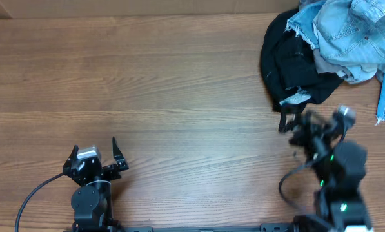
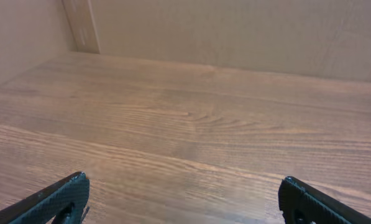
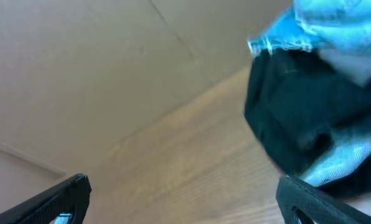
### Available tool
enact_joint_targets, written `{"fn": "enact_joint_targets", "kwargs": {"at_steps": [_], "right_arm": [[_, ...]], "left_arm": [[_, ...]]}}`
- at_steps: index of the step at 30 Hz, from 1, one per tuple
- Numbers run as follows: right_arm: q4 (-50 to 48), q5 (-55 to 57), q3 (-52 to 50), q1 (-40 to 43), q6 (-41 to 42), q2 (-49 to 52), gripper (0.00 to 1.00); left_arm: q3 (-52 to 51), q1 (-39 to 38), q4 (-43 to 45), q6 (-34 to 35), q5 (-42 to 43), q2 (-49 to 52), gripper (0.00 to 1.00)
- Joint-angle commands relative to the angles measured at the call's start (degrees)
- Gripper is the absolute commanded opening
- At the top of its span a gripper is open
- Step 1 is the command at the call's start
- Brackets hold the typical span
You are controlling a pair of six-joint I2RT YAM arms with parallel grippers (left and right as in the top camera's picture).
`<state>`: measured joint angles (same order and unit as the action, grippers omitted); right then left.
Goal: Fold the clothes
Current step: 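Move the right gripper toward the clothes pile at upper right, then grasp the light-blue jeans on top of the pile with the right gripper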
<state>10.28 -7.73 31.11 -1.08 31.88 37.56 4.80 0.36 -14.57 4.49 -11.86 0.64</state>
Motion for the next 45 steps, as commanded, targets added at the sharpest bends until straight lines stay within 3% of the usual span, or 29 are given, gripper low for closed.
{"fn": "enact_joint_targets", "kwargs": {"at_steps": [1, 6, 9, 13, 23, 36, 42, 45], "right_arm": [[2.0, 0.2, 18.5, 4.4, -8.1, 17.0, 1.00], [12.8, -1.0, 50.9, 13.6, -13.4, 44.4, 1.00], [17.2, -1.4, 64.4, 16.9, -15.8, 55.5, 1.00], [17.5, -3.2, 74.6, 20.9, -15.8, 66.6, 1.00], [9.9, -10.9, 75.6, 28.6, -15.0, 77.3, 1.00], [0.5, -14.4, 75.6, 27.1, -10.4, 82.5, 1.00], [-1.6, -12.5, 75.6, 25.4, -10.4, 83.8, 0.88], [-2.1, -12.5, 75.6, 25.1, -9.2, 84.3, 0.74]], "left_arm": [[-0.3, 0.0, 0.2, 0.8, -0.6, -0.4, 1.00], [-0.3, 0.0, 0.2, 0.8, -0.6, -0.4, 1.00], [-0.3, 0.0, 0.2, 0.8, -0.6, -0.4, 1.00], [-0.3, 0.0, 0.2, 0.8, -0.6, -0.4, 1.00], [-0.3, 0.0, 0.2, 0.8, -0.6, -0.4, 1.00], [-0.3, 0.0, 0.2, 0.8, -0.6, -0.4, 1.00], [-0.3, 0.0, 0.2, 0.8, -0.6, -0.4, 1.00], [-0.3, 0.0, 0.2, 0.8, -0.6, -0.4, 1.00]]}}
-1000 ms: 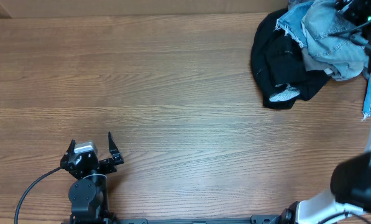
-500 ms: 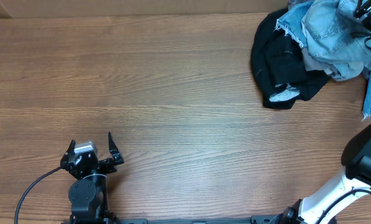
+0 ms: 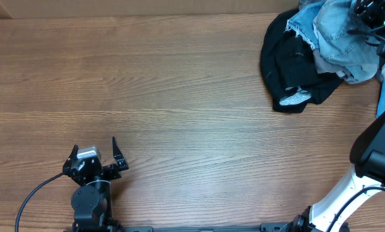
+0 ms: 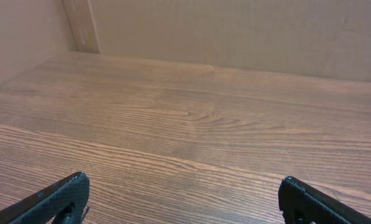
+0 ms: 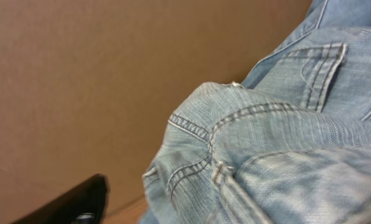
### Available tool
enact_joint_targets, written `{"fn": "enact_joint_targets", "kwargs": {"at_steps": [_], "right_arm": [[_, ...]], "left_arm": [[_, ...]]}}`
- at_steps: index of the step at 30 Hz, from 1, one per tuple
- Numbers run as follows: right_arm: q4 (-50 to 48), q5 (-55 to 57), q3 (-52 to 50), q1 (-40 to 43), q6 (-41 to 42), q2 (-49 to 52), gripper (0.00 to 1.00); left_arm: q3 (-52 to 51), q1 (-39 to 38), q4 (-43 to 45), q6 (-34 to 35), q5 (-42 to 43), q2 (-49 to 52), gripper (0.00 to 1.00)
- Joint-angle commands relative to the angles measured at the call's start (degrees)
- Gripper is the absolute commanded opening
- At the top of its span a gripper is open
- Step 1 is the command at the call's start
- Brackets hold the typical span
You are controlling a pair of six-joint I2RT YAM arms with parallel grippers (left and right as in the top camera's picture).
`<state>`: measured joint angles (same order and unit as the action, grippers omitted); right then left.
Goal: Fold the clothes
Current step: 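Grasp the light-blue jeans on top of the pile with the right gripper, then lift the jeans and drop them on the table center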
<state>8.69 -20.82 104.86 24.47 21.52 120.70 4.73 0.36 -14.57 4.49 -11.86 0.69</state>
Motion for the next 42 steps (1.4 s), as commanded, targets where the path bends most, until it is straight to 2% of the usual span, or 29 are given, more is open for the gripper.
{"fn": "enact_joint_targets", "kwargs": {"at_steps": [1, 2, 3, 4, 5, 10, 15, 18, 24, 27, 35, 39, 42], "right_arm": [[-0.7, 0.1, 1.8, -0.5, 1.2, 1.2, 0.66], [-0.7, 0.1, 1.8, -0.5, 1.2, 1.2, 0.53], [-0.7, 0.1, 1.9, -0.6, 1.2, 1.2, 0.29], [-0.5, 0.1, 2.0, -0.6, 1.3, 1.1, 0.13], [0.0, 0.1, 2.2, -0.6, 2.1, 1.1, 0.04], [6.5, -3.1, 10.2, -0.6, 3.6, 0.5, 0.04], [26.3, -1.7, 32.1, -1.5, -3.5, -0.3, 0.04], [34.6, -1.7, 43.6, -2.4, -5.5, -0.5, 0.04], [44.5, -1.8, 63.1, -5.7, -5.5, -1.0, 0.04], [47.2, -1.8, 69.4, -9.9, -5.5, -2.3, 0.04], [48.5, -1.8, 70.8, -22.4, -5.5, -7.1, 0.04], [51.1, -1.7, 70.8, -24.5, -6.4, -8.3, 0.04], [53.6, 3.7, 70.8, -24.5, -8.1, -10.5, 0.04]], "left_arm": [[-0.2, 0.0, 0.2, 0.8, -0.6, -0.4, 1.00], [-0.2, 0.0, 0.2, 0.8, -0.6, -0.4, 1.00], [-0.2, 0.0, 0.2, 0.8, -0.6, -0.4, 1.00], [-0.2, 0.0, 0.2, 0.8, -0.6, -0.4, 1.00], [-0.2, 0.0, 0.2, 0.8, -0.6, -0.4, 1.00], [-0.2, 0.0, 0.2, 0.8, -0.6, -0.4, 1.00], [-0.2, 0.0, 0.2, 0.8, -0.6, -0.4, 1.00], [-0.2, 0.0, 0.2, 0.8, -0.6, -0.4, 1.00], [-0.2, 0.0, 0.2, 0.8, -0.6, -0.4, 1.00], [-0.2, 0.0, 0.2, 0.8, -0.6, -0.4, 1.00], [-0.2, 0.0, 0.2, 0.8, -0.6, -0.4, 1.00], [-0.2, 0.0, 0.2, 0.8, -0.6, -0.4, 1.00], [-0.2, 0.0, 0.2, 0.8, -0.6, -0.4, 1.00]]}}
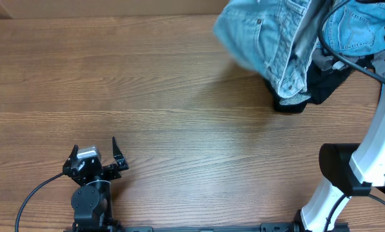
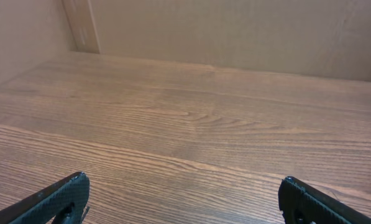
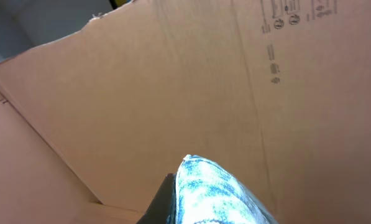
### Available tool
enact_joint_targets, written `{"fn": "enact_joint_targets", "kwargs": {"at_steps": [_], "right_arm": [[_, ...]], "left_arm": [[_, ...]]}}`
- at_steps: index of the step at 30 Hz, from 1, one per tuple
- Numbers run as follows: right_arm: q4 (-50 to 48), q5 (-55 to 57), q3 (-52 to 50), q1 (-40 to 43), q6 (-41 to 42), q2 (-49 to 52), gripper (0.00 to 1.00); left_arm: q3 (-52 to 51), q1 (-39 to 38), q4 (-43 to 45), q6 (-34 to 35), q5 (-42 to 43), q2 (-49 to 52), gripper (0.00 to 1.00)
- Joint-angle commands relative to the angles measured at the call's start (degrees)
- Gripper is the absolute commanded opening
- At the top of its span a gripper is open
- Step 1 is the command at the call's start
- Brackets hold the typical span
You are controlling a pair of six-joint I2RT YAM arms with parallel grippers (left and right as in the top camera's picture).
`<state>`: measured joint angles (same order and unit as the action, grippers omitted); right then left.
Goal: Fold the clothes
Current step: 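Lift the jeans and drop them on the table center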
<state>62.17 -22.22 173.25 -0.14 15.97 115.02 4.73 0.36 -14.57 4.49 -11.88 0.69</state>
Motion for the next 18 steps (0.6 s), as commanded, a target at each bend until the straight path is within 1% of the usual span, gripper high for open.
{"fn": "enact_joint_targets", "kwargs": {"at_steps": [1, 5, 8, 11, 15, 18], "right_arm": [[0.6, 6.6, 2.4, 0.2, -3.5, -5.4, 0.04], [2.6, 12.3, 2.4, 0.2, -7.2, -7.5, 0.04], [4.3, 11.4, 2.2, 0.0, -7.5, -7.7, 0.04], [5.0, 7.5, -0.3, -2.7, -7.5, -7.6, 0.04], [4.9, 2.1, -8.7, -12.7, -7.5, -7.3, 0.04], [2.6, -0.3, -20.5, -26.4, -8.4, -4.6, 0.04]], "left_arm": [[-0.2, 0.0, 0.2, 0.8, -0.6, -0.4, 1.00], [-0.2, 0.0, 0.2, 0.8, -0.6, -0.4, 1.00], [-0.2, 0.0, 0.2, 0.8, -0.6, -0.4, 1.00], [-0.2, 0.0, 0.2, 0.8, -0.6, -0.4, 1.00], [-0.2, 0.0, 0.2, 0.8, -0.6, -0.4, 1.00], [-0.2, 0.0, 0.2, 0.8, -0.6, -0.4, 1.00]]}}
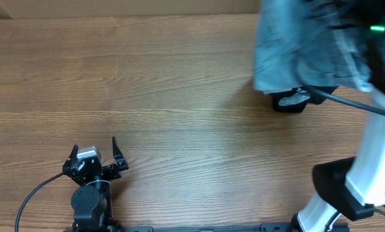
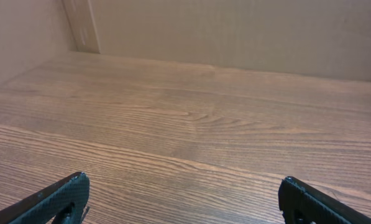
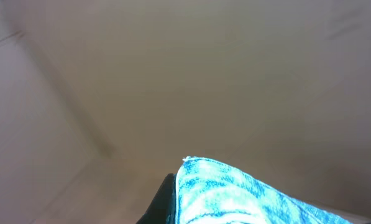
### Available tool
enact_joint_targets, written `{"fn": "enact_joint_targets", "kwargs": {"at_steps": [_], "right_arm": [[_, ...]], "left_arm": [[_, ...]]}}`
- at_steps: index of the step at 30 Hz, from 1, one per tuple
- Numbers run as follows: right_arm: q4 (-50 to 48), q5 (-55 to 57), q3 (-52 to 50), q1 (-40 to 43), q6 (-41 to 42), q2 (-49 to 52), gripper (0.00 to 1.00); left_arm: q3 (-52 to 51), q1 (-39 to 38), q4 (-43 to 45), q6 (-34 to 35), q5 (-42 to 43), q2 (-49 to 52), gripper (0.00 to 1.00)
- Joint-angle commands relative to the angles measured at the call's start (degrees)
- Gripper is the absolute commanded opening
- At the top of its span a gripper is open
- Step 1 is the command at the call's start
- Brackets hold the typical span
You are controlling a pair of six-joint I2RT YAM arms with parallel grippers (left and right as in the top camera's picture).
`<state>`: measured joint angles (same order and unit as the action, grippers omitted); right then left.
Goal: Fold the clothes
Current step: 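Lift the jeans and drop them on the table center, then reach the left gripper to the jeans' waistband and grasp it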
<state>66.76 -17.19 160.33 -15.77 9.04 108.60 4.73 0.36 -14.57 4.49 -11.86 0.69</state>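
Observation:
A light blue denim garment (image 1: 302, 45) hangs lifted and blurred over the table's far right, and my right gripper (image 3: 186, 183) is shut on a fold of that denim (image 3: 235, 196). One black finger (image 3: 163, 202) shows beside the cloth; the other is hidden by it. Below the hanging denim, an edge of a black garment (image 1: 289, 103) with a pale patch lies on the wooden table (image 1: 147, 84). My left gripper (image 1: 95, 153) rests at the near left, open, with only bare wood between its fingers (image 2: 54, 199).
The white right arm (image 1: 373, 154) rises from the near right corner and crosses the right side. The other clothes of the pile at the far right are mostly covered by the lifted denim. A cardboard wall (image 2: 235, 31) runs along the table's far edge.
The lifted denim has shifted to the right and nearer the overhead camera, now blurred and covering the pile. The right wrist view has swung away from the printed cardboard. The left arm has not moved.
My right gripper was open low by the black garment at the pile's near edge. Then it was up at the far right corner against the denim. Then it held the denim raised and spread over the far middle-right, and now holds it further right.

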Motion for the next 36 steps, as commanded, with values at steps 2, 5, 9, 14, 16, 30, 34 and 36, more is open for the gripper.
{"fn": "enact_joint_targets", "kwargs": {"at_steps": [2, 5, 9, 14, 16, 30, 34, 36], "right_arm": [[-2.1, -5.9, -12.2, -16.4, -4.2, 3.9, 0.42], [0.5, -3.1, -15.1, -21.4, -8.6, 6.3, 1.00], [1.6, 2.6, -13.9, -18.9, -8.2, 3.5, 1.00], [11.1, 4.7, -14.0, -6.6, -4.0, -0.5, 1.00], [16.4, 7.8, -14.8, -2.7, -3.0, -0.1, 1.00], [18.7, 3.6, -29.4, 13.9, -5.0, 0.1, 0.99], [19.8, 3.6, -31.7, 14.1, -6.5, -0.1, 0.98], [20.5, 3.6, -31.7, 15.0, -6.5, -1.1, 0.98]], "left_arm": [[-0.2, 0.0, 0.2, 0.8, -0.6, -0.4, 1.00], [-0.2, 0.0, 0.2, 0.8, -0.6, -0.4, 1.00], [-0.2, 0.0, 0.2, 0.8, -0.6, -0.4, 1.00], [-0.2, 0.0, 0.2, 0.8, -0.6, -0.4, 1.00], [-0.2, 0.0, 0.2, 0.8, -0.6, -0.4, 1.00], [-0.2, 0.0, 0.2, 0.8, -0.6, -0.4, 1.00], [-0.2, 0.0, 0.2, 0.8, -0.6, -0.4, 1.00], [-0.2, 0.0, 0.2, 0.8, -0.6, -0.4, 1.00]]}}
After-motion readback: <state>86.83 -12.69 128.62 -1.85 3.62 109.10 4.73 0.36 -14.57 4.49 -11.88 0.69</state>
